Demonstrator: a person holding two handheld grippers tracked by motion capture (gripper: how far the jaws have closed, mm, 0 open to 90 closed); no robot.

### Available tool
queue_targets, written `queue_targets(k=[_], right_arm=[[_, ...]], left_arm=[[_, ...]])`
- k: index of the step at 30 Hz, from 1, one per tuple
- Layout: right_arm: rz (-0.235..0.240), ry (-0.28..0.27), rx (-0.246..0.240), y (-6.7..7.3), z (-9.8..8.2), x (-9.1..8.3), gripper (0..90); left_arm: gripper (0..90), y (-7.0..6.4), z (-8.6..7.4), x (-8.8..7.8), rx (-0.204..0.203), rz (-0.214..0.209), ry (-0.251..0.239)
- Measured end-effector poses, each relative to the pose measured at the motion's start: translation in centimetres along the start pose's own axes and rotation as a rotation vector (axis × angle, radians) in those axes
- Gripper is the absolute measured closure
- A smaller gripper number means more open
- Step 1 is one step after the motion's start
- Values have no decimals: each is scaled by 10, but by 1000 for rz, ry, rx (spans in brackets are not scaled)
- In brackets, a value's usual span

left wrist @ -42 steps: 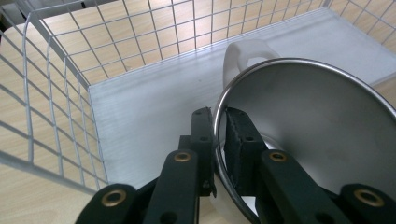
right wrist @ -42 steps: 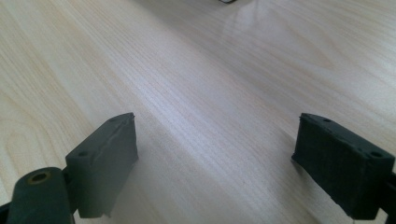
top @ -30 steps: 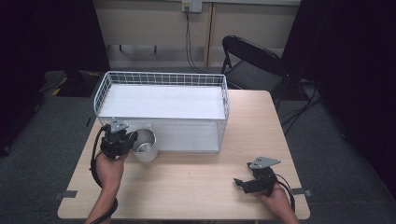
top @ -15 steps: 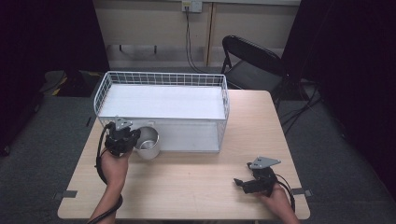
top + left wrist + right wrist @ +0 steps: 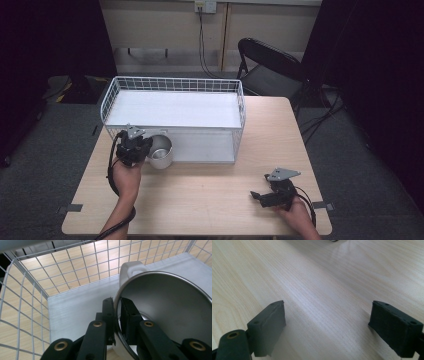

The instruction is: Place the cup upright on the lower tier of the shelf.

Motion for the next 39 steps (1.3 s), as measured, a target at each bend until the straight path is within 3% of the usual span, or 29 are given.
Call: queue_targets(k=[22,39], right_arm=[[0,-1,0,0,0,0,124],[1,-1,-1,0,0,0,124]], left_arm=[[824,2,8,6,-13,21,-42],[823,3,10,11,-1,49,-51]])
Point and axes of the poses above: each handheld gripper's, and its own axes: x roughly forward along the jaws, z roughly out of its top, y roughly to its left, the point moved 9 cm from there along x, roughly forward along the jaws, and after that the axes turned 15 degrees about -z, right-handed, at the moved point
